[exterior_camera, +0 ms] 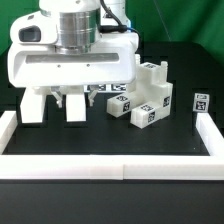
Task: Assemble chair
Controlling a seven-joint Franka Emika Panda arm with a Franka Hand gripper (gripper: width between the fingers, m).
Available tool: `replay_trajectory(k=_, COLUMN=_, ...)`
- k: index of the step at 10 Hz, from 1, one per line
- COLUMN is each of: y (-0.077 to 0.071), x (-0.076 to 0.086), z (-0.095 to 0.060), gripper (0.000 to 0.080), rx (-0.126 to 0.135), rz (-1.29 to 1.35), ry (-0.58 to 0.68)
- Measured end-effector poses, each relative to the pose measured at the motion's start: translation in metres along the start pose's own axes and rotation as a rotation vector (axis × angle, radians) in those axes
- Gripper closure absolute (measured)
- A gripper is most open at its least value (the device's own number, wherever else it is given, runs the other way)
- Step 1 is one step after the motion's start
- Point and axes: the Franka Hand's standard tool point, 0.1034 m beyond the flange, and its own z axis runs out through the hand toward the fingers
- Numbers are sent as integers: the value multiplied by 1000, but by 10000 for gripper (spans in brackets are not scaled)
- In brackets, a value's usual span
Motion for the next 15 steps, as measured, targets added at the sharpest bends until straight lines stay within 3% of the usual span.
replay_trajectory(k=5, y=-16, x=-29, z=-31, gripper=511, rx=36, rz=106, ry=-15)
replay_trajectory(k=8, y=-16, x=-30, z=-28, gripper=511, rx=35, rz=154, ry=-20)
replay_trajectory(k=12, y=-18, x=-32, z=-27, gripper=511, rx=49, rz=424, ry=-27)
replay_trajectory(k=15, y=-23, x=-37, z=-48, gripper=511, rx=80, rz=572, ry=-24)
